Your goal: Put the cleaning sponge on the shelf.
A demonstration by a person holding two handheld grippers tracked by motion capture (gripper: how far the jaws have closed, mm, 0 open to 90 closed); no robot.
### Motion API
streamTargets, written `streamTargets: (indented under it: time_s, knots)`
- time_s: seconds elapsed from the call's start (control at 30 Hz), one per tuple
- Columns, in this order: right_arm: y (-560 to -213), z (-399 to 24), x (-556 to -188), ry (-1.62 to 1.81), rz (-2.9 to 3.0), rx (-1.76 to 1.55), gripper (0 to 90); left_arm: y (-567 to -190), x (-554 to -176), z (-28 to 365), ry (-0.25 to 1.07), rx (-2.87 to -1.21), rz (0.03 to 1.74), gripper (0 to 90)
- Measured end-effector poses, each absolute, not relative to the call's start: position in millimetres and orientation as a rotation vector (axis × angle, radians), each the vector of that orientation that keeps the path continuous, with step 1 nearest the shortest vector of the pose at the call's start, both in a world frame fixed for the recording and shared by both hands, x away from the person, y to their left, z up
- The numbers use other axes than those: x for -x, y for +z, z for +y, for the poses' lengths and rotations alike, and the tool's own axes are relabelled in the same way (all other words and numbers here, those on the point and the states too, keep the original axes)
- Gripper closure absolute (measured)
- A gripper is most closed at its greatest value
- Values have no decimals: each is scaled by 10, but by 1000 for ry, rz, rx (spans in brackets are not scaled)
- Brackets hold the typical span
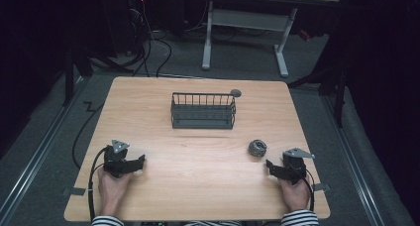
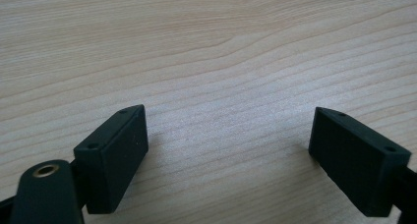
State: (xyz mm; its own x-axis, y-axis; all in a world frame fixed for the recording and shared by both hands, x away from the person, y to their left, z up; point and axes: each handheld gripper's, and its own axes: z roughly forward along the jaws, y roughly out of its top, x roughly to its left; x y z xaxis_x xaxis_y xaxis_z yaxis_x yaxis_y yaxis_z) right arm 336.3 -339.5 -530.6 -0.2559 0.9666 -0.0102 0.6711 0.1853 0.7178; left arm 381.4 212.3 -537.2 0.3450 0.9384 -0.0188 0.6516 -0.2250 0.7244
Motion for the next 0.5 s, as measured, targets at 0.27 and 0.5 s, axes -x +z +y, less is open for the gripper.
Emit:
streamTargets:
  time_s: [0.27, 0.5]
  knots:
    - [-5306, -3394, -3363, 836, 1998, -1530, 256, -5329, -3852, 2111, 520, -1958, 1374, 207]
    - [-5306, -3394, -3363, 836, 1998, -1530, 256, -5315, -3859, 2143, 480, -1927, 1374, 246]
